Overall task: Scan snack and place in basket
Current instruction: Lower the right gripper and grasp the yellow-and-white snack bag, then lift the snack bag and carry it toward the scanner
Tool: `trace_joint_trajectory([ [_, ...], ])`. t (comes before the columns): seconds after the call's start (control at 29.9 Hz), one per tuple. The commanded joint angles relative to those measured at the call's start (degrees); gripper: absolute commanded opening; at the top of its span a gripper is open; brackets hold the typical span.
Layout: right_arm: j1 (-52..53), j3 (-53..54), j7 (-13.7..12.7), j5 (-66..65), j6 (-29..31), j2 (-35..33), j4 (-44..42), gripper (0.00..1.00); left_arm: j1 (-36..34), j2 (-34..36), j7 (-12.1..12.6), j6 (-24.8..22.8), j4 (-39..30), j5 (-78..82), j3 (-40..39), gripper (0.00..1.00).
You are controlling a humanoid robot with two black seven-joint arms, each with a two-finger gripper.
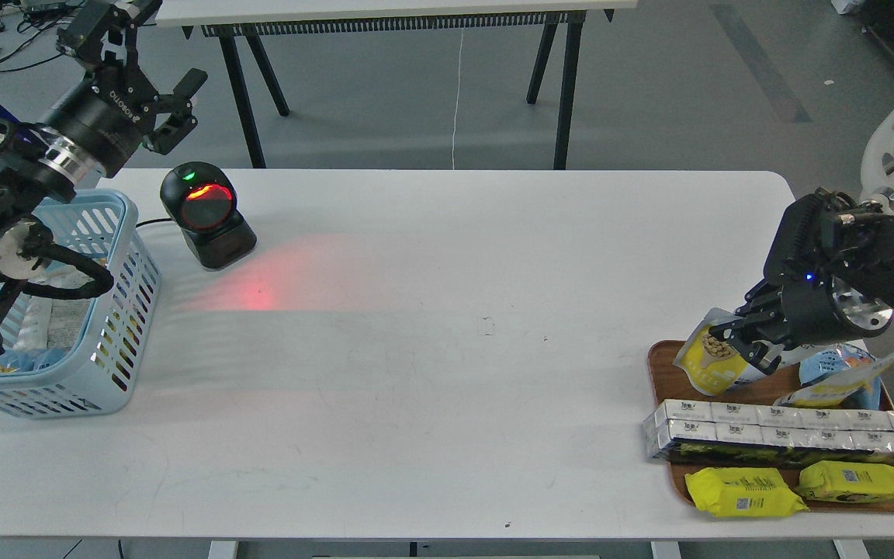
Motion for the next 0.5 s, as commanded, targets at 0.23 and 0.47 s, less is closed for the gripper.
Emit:
trace_joint_trajectory([
  [0.23,-0.22,8.63,0.0,0.0,0.0,1.57,-0.02,0.0,-0.18,0.04,0.0,0.0,0.0,0.0,0.0,1.0],
  [0.47,0.47,16.64,0.0,0.0,0.0,13.69,-2.39,0.0,-0.35,0.04,0.0,0.0,0.26,0.0,0.0,1.0],
])
